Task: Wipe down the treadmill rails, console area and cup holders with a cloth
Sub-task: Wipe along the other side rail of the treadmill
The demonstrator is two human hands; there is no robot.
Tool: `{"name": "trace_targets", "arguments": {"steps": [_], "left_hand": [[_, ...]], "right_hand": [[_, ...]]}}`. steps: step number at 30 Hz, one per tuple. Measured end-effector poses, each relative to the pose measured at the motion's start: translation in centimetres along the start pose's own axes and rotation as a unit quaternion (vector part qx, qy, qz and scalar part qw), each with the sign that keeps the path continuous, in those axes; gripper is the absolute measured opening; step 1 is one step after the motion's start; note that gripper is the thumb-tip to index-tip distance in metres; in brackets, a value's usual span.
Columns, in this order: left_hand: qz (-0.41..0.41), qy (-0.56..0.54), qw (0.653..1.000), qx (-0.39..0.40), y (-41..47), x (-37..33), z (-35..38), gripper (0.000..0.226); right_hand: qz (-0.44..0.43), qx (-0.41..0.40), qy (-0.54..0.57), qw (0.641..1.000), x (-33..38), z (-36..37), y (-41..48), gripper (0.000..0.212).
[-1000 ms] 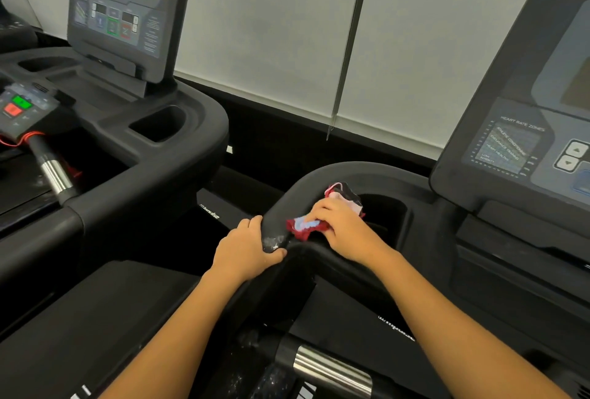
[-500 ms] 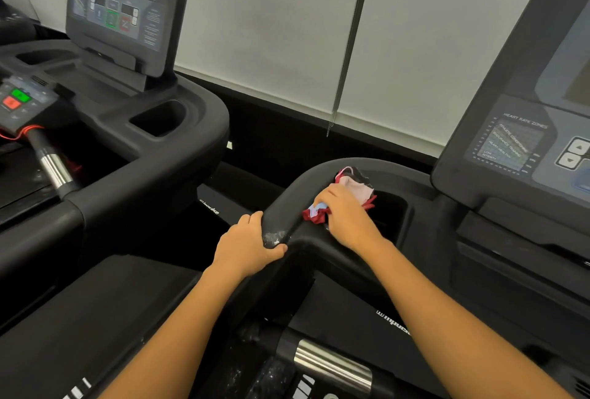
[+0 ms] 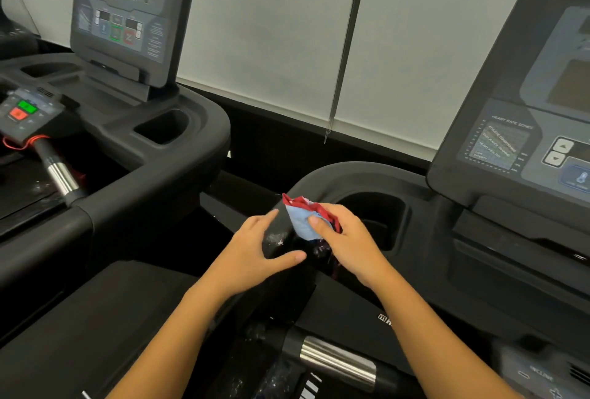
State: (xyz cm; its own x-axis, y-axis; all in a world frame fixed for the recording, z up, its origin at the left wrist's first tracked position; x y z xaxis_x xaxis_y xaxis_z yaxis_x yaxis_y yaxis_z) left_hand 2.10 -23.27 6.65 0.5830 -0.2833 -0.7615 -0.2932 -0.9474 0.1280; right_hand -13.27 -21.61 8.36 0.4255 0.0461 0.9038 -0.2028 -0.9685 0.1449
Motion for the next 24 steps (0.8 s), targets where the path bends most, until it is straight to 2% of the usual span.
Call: {"name": "trace_targets", "arguments": {"steps": [2,4,6,8,10,12,13,15,18,21,24], "left_hand": [[0.022,-0.064,0.998,-0.019,-0.4,-1.4,0.4,0.066],[0.015,-0.129,0.99,-0.051,-0.8,-2.0,0.7,0.051],[0.002,-0.16,0.983,-0.09,-1.2,-2.0,0.4,0.048],[-0.001,-0.172,0.978,-0.12,-1.5,-1.8,-0.3,0.049],[0.003,-0.169,0.973,-0.156,-1.6,-1.4,-1.6,0.055],[0.001,-0.121,0.975,-0.186,-1.5,-0.9,-3.0,0.072],[-0.002,-0.084,0.978,-0.191,-1.3,-0.7,-3.3,0.077],[0.019,-0.001,0.982,-0.187,-0.6,-0.2,-2.8,0.076],[0.088,0.169,0.971,-0.143,0.3,0.1,0.6,0.066],[0.1,0.304,0.94,-0.119,1.7,1.1,3.5,0.057],[0.07,0.355,0.927,-0.095,3.3,1.6,4.3,0.056]], "right_hand": [[0.056,0.009,0.075,0.996,0.3,1.2,-1.0,0.016],[0.134,0.06,0.208,0.967,0.4,3.0,-2.3,0.026],[0.188,0.1,0.313,0.926,0.6,4.0,-3.3,0.038],[0.187,0.109,0.348,0.912,0.8,3.7,-3.3,0.04],[0.14,0.081,0.277,0.947,0.4,2.7,-2.5,0.035],[0.079,0.019,0.111,0.991,-1.0,1.0,-1.2,0.03],[0.038,-0.007,0.01,0.999,-1.7,0.3,-0.6,0.031],[-0.032,-0.035,-0.159,0.986,-3.4,-0.5,0.4,0.035],[-0.087,-0.046,-0.312,0.945,-5.6,-0.3,1.1,0.041],[-0.102,-0.048,-0.382,0.917,-6.8,0.4,1.0,0.046],[-0.126,-0.067,-0.425,0.894,-7.0,0.7,0.8,0.047]]}}
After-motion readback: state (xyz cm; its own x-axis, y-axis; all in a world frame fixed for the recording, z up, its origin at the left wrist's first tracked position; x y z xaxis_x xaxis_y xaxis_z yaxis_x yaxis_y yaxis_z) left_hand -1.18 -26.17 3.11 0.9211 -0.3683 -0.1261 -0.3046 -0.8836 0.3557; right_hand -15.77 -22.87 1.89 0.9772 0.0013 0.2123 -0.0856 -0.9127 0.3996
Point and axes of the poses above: each hand's wrist, its own y-axis towards the middle knuckle, its own z-axis out of the palm, x = y × z, the point moved 8 cm from there along y, towards the middle knuckle, and after that the axes turned 10 degrees about -x, right-handed, at the moved point
